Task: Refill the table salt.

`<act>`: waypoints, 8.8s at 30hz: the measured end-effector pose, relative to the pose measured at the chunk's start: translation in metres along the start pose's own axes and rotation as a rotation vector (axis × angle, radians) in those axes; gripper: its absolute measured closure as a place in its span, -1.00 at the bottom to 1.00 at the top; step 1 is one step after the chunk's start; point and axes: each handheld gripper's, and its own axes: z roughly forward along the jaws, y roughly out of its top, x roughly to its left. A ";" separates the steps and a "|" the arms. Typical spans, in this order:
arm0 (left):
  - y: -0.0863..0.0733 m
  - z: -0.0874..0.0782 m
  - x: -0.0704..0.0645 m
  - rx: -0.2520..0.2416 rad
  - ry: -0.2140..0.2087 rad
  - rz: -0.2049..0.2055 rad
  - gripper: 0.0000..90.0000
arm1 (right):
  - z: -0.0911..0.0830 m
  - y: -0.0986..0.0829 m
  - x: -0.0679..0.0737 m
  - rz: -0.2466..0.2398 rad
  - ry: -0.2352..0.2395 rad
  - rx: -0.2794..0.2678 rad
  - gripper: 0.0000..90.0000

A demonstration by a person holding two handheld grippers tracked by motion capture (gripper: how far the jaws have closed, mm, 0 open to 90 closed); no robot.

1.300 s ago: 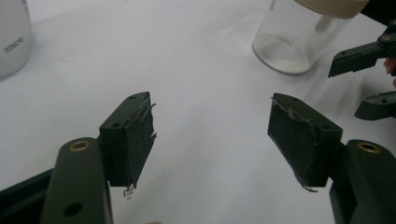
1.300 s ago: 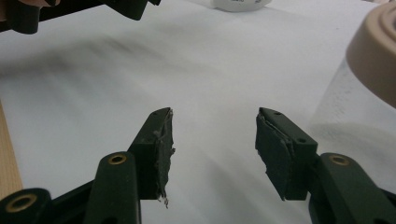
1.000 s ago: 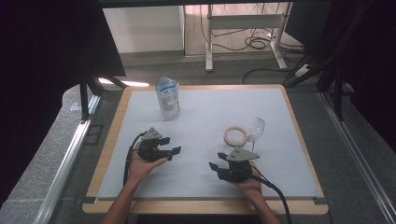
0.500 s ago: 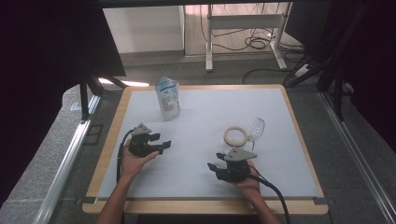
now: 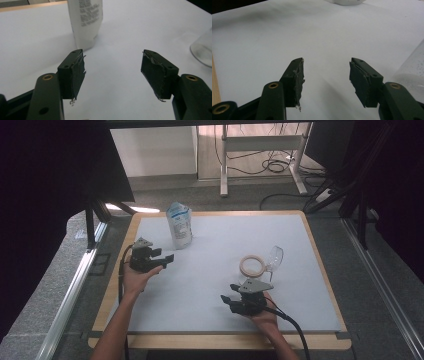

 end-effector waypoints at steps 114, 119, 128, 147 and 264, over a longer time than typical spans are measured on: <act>0.053 0.022 -0.010 -0.158 -0.254 0.041 1.00 | 0.009 -0.002 0.014 -0.041 -0.018 0.015 -0.08; 0.050 0.019 -0.014 -0.160 -0.263 0.044 1.00 | 0.010 0.002 0.016 -0.048 -0.015 0.005 -0.09; 0.047 0.015 -0.023 -0.169 -0.281 0.053 1.00 | 0.007 0.010 0.014 -0.054 -0.022 -0.018 -0.09; 0.045 0.006 -0.044 -0.178 -0.333 0.069 1.00 | 0.015 0.015 0.016 -0.043 -0.037 -0.021 -0.10; 0.074 0.017 -0.116 -0.106 -0.468 0.142 0.99 | 0.064 0.046 0.034 -0.055 -0.090 -0.093 0.02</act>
